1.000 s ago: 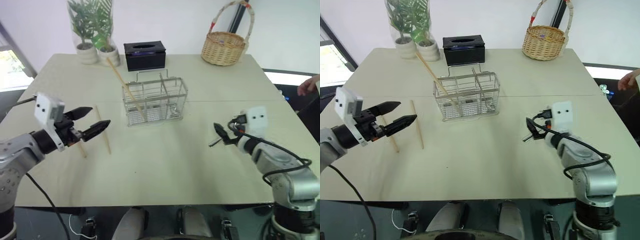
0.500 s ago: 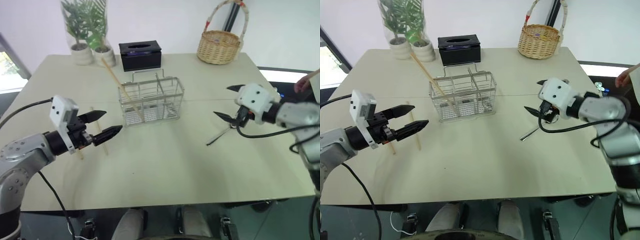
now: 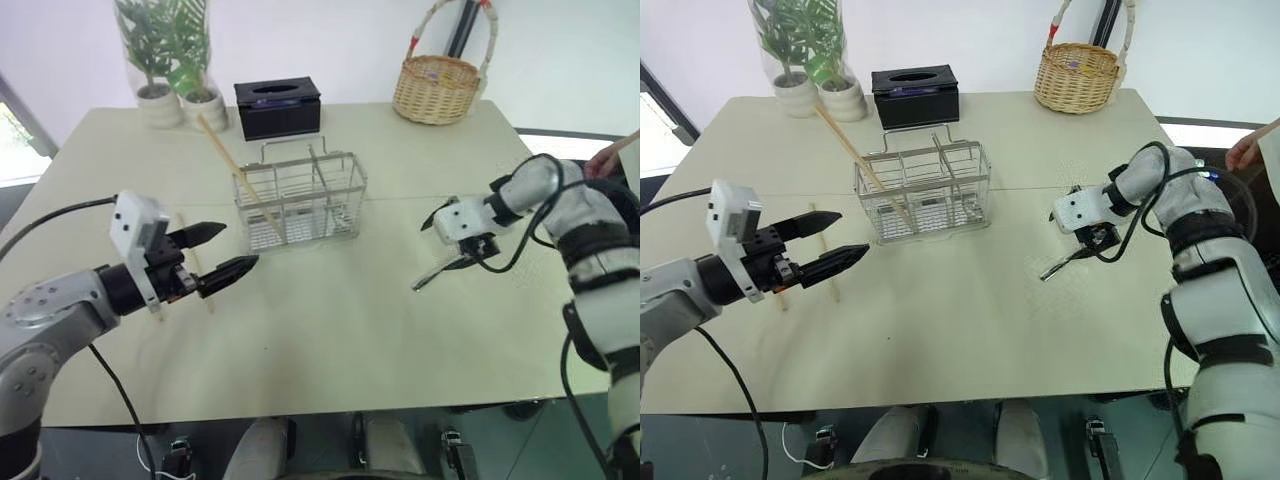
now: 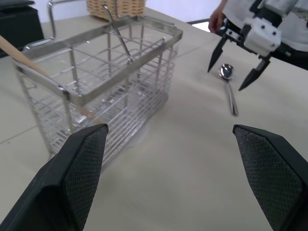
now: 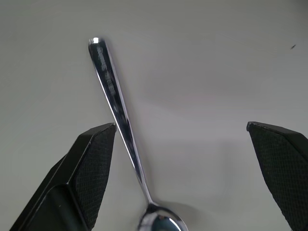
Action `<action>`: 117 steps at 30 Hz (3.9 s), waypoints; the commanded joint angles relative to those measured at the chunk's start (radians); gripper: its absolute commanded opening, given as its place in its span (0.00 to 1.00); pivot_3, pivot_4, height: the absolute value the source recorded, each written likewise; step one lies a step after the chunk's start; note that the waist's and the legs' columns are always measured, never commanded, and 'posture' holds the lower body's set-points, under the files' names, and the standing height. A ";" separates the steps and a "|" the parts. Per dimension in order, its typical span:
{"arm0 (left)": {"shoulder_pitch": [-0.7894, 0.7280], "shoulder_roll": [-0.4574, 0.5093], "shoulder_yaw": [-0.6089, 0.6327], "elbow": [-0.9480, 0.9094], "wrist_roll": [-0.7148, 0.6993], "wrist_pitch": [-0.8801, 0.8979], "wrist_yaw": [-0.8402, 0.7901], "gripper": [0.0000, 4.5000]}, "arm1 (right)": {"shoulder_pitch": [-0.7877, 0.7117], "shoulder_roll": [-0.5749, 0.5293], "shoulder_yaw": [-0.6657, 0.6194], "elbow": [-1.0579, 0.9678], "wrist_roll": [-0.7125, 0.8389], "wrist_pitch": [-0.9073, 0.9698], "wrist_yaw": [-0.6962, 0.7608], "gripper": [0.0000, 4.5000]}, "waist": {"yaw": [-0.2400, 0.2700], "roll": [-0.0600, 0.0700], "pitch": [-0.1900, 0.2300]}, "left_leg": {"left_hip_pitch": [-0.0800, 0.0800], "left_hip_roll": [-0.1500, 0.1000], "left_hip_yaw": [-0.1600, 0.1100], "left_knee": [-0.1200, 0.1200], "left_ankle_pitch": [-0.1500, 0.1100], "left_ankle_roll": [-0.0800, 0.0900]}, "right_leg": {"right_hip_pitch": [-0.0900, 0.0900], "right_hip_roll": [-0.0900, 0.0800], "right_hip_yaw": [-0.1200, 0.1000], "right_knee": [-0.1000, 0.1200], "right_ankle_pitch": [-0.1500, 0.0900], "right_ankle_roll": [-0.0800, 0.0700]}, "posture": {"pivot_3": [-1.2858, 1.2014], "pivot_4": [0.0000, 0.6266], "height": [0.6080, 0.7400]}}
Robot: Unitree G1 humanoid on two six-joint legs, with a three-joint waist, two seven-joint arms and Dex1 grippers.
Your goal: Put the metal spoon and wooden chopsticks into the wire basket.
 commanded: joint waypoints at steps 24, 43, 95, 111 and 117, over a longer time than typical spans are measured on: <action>-0.017 0.119 0.130 -0.050 -0.270 0.014 0.211 1.00 | -0.091 0.053 0.145 0.194 -0.385 -0.148 -0.332 0.25 | -0.008 -0.002 -0.001 | 0.002 -0.001 -0.001 0.002 0.004 -0.006 | -0.001 0.003 0.003 0.006 -0.001 -0.002 | 0.52 0.24 0.32; -0.041 0.129 0.148 -0.016 -0.267 0.001 0.240 1.00 | -0.073 0.066 0.148 0.203 -0.397 -0.111 -0.330 0.25 | -0.007 -0.003 -0.002 | 0.002 0.000 -0.001 0.002 0.004 -0.006 | -0.001 0.004 0.004 0.007 0.000 -0.002 | 0.52 0.24 0.32; -0.307 0.082 0.033 0.164 -0.033 -0.062 0.121 1.00 | 0.296 0.492 -0.619 -1.115 0.795 1.292 -0.859 0.01 | -0.003 -0.005 -0.005 | -0.003 -0.001 -0.003 0.001 0.004 -0.005 | -0.013 0.001 0.002 0.007 0.004 -0.001 | 0.52 0.24 0.32; -0.257 0.090 0.102 0.130 -0.068 -0.031 0.174 1.00 | 0.332 0.484 -0.604 -1.156 0.755 1.285 -0.905 0.99 | 0.001 -0.003 -0.004 | -0.003 0.000 -0.003 0.002 0.005 -0.006 | -0.015 0.004 0.002 0.011 0.004 -0.001 | 0.52 0.24 0.32; -0.245 0.100 0.122 0.166 -0.027 -0.037 0.184 1.00 | 0.244 0.296 -0.778 -1.293 1.004 1.451 -0.770 0.99 | 0.003 -0.003 -0.004 | -0.003 0.000 -0.003 0.001 0.005 -0.006 | -0.015 0.004 0.002 0.010 0.004 -0.001 | 0.52 0.24 0.32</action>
